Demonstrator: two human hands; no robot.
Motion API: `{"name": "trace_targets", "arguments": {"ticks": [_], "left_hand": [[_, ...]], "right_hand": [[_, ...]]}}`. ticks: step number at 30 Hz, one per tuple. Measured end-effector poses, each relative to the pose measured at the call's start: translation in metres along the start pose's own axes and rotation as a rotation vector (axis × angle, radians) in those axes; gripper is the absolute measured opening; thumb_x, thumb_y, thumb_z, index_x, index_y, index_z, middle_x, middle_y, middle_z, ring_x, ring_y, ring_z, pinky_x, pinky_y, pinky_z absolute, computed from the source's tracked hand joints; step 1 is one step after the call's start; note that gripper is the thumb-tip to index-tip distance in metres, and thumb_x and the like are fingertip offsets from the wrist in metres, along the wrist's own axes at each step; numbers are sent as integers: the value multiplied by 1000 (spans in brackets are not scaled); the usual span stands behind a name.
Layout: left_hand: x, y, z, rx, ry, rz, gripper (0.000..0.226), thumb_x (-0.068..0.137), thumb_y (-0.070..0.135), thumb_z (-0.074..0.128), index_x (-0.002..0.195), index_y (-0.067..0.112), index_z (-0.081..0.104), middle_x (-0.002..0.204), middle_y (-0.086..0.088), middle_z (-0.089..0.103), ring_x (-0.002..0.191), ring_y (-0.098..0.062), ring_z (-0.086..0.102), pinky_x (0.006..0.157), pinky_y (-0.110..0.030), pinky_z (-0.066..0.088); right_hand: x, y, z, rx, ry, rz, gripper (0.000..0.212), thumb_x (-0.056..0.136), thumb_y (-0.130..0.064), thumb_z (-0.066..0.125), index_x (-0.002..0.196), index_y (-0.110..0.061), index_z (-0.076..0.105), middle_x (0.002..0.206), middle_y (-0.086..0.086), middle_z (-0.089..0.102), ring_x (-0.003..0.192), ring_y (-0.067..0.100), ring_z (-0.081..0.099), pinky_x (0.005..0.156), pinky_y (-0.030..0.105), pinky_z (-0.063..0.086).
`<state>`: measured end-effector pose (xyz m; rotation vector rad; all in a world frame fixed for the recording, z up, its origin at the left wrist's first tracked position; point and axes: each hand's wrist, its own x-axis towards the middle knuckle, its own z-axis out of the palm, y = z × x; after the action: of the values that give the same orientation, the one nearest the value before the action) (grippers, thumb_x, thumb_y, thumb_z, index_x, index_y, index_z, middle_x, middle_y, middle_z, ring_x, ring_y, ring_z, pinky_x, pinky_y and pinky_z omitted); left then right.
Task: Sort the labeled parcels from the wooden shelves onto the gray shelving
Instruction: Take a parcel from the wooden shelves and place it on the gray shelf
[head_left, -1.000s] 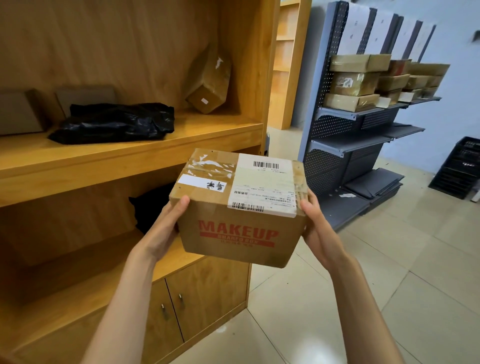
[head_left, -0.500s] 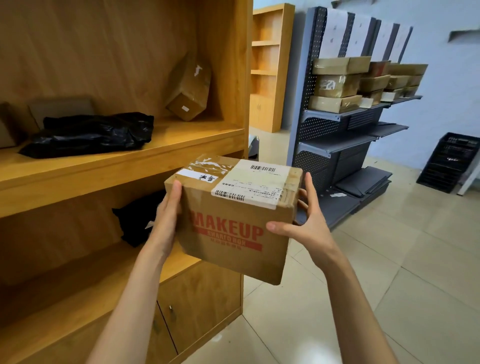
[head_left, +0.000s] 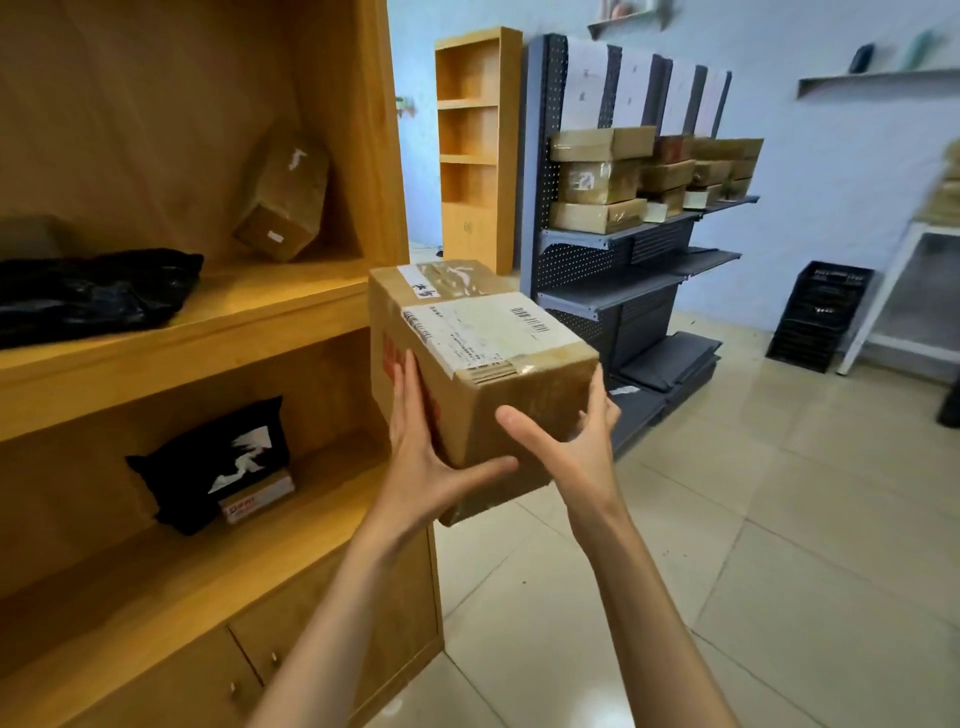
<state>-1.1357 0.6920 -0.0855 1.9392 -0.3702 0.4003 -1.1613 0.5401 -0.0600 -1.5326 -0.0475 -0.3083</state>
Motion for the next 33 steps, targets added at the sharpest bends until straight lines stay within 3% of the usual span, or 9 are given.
{"name": "trace_targets", "arguments": {"ticks": [2,4,10,12,15,21,26,30,33], "left_hand": [[9,4,3,-93,1,20,126,49,71,80,140,62,-7,159,18,3,147,-10,10,113,-55,27],[15,8,7,-104,-24,52,122,52,65,82,141,61,-1,158,20,11,145,-7,17,113,-51,31],[30,17,24,-184,-187,49,113,61,28,85,142,51,9,142,30,30,121,22,36,88,-4,41],[37,19,27,-179,-245,41,115,60,25,84,146,47,10,144,24,32,123,16,38,84,-3,42],[49,17,29,-188,-318,2,117,56,31,87,150,38,16,145,19,37,128,1,41,83,-5,45],[75,2,38,-275,-397,-94,111,29,63,88,127,41,40,110,31,60,109,5,56,81,-17,52],[125,-18,59,-313,-532,-118,111,26,62,89,124,44,39,108,33,61,104,8,58,75,-12,51],[174,-35,80,-387,-676,-140,114,21,56,92,121,34,42,103,23,67,99,3,63,72,-14,52],[217,-41,93,-382,-788,-128,114,20,55,93,119,30,42,101,22,68,99,1,64,74,-17,53]], "right_hand": [[0,3,-12,65,-33,-23,101,51,-57,80,136,-42,29,133,-13,30,112,-3,43,88,23,48],[3,8,-25,158,-54,-2,96,51,-67,73,133,-39,34,135,-9,44,118,7,50,90,30,50],[18,4,-63,242,-44,122,79,69,-81,47,133,-35,45,124,-8,61,116,15,57,90,39,50],[22,1,-77,263,-51,153,54,79,-73,44,120,-40,55,120,-9,62,116,16,55,95,45,47],[36,4,-96,316,-80,214,52,86,-65,35,119,-34,62,119,0,64,113,20,57,92,46,47],[68,27,-110,242,-50,70,26,94,-39,46,115,-42,61,120,-15,63,113,7,57,88,35,50],[107,55,-130,120,-19,-11,51,81,-34,66,127,-47,48,124,-22,59,115,5,57,89,27,53],[153,67,-156,-6,0,44,129,44,-60,88,145,-54,8,157,-11,19,141,15,29,109,38,35],[191,64,-176,-137,-51,59,153,29,-62,89,143,-55,-13,161,-13,2,146,12,11,116,43,22]]}}
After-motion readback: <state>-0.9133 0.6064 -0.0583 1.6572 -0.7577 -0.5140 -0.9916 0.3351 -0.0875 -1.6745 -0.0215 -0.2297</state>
